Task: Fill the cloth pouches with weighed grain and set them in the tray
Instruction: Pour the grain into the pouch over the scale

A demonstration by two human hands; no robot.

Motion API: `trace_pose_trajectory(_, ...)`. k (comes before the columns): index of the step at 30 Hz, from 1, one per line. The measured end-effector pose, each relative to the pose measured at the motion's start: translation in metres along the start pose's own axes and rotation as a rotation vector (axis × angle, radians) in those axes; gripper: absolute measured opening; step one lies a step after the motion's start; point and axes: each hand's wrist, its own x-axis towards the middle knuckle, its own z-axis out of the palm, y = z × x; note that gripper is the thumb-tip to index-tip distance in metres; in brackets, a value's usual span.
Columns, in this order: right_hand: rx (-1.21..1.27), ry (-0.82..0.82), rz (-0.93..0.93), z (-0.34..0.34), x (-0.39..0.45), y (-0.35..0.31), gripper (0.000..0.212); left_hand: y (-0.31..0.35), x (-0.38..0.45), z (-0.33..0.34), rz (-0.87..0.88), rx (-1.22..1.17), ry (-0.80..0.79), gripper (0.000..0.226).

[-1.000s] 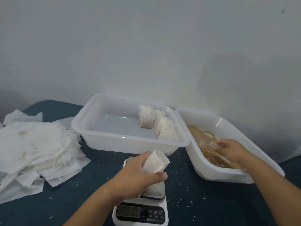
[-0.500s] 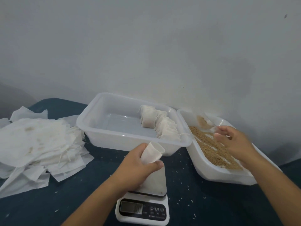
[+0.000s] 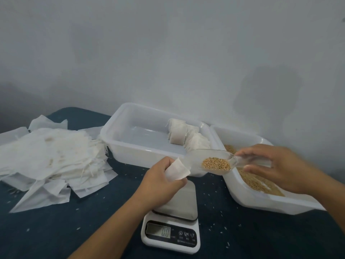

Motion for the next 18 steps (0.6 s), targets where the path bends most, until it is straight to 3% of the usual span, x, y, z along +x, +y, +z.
trace_pose_trajectory(18, -0.442, -0.051, -0.122, -0.019, 0.013, -0.038, 0.032, 0.002, -0.004, 0.002, 0.056, 0.052, -0.062, 0.027)
